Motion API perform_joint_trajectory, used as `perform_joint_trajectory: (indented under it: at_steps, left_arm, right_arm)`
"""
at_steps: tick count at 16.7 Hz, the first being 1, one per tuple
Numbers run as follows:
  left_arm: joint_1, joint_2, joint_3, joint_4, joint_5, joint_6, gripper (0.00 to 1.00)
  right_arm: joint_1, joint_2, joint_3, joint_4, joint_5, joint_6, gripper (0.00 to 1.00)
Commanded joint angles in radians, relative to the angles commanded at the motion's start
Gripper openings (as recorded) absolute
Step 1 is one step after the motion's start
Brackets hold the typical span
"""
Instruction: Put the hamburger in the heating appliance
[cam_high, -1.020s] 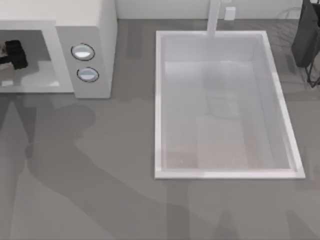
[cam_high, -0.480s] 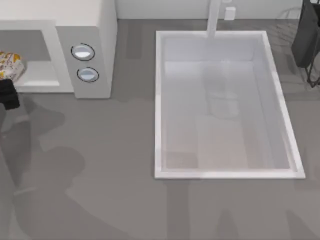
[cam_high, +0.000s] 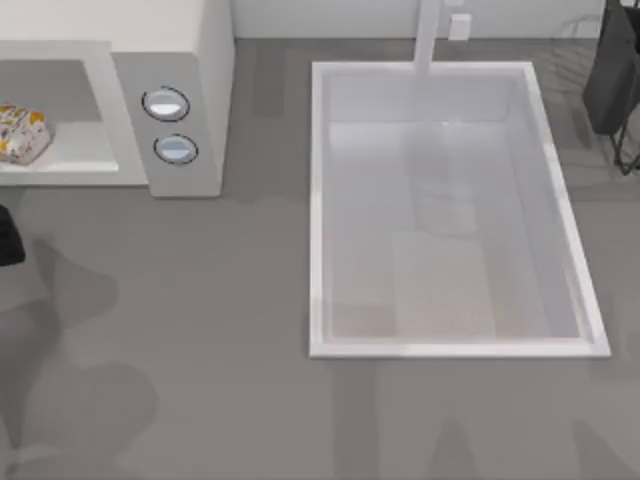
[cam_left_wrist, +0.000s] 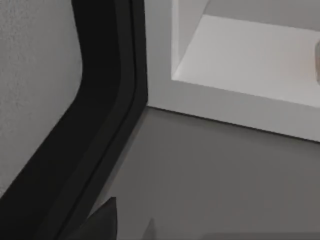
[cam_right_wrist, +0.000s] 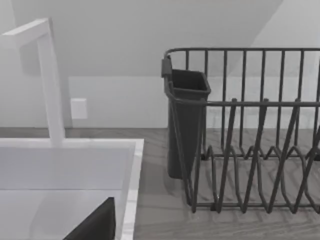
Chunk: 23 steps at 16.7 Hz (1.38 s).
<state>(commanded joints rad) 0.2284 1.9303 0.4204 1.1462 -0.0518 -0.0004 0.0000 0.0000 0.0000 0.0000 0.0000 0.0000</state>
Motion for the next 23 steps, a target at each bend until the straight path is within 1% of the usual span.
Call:
perform_joint_trajectory:
  at_steps: [4, 9, 15, 19, 23]
  left_arm:
    - [0.003, 0.025, -0.054, 0.016, -0.009, 0.001, 1.0]
    - [-0.002, 0.024, -0.05, 0.015, -0.008, 0.001, 1.0]
    - [0.045, -0.098, -0.005, 0.014, -0.015, -0.016, 1.0]
    - [0.079, -0.201, 0.012, -0.06, -0.018, -0.029, 1.0]
    - [0.091, -0.305, 0.026, -0.2, -0.022, -0.033, 1.0]
  right_arm:
    - [0.0, 0.0, 0.0, 0.0, 0.0, 0.0, 1.0]
    - [0.0, 0.0, 0.0, 0.0, 0.0, 0.0, 1.0]
    - [0.0, 0.0, 0.0, 0.0, 0.0, 0.0, 1.0]
    - [0.0, 0.0, 0.0, 0.0, 0.0, 0.0, 1.0]
    - [0.0, 0.0, 0.0, 0.0, 0.0, 0.0, 1.0]
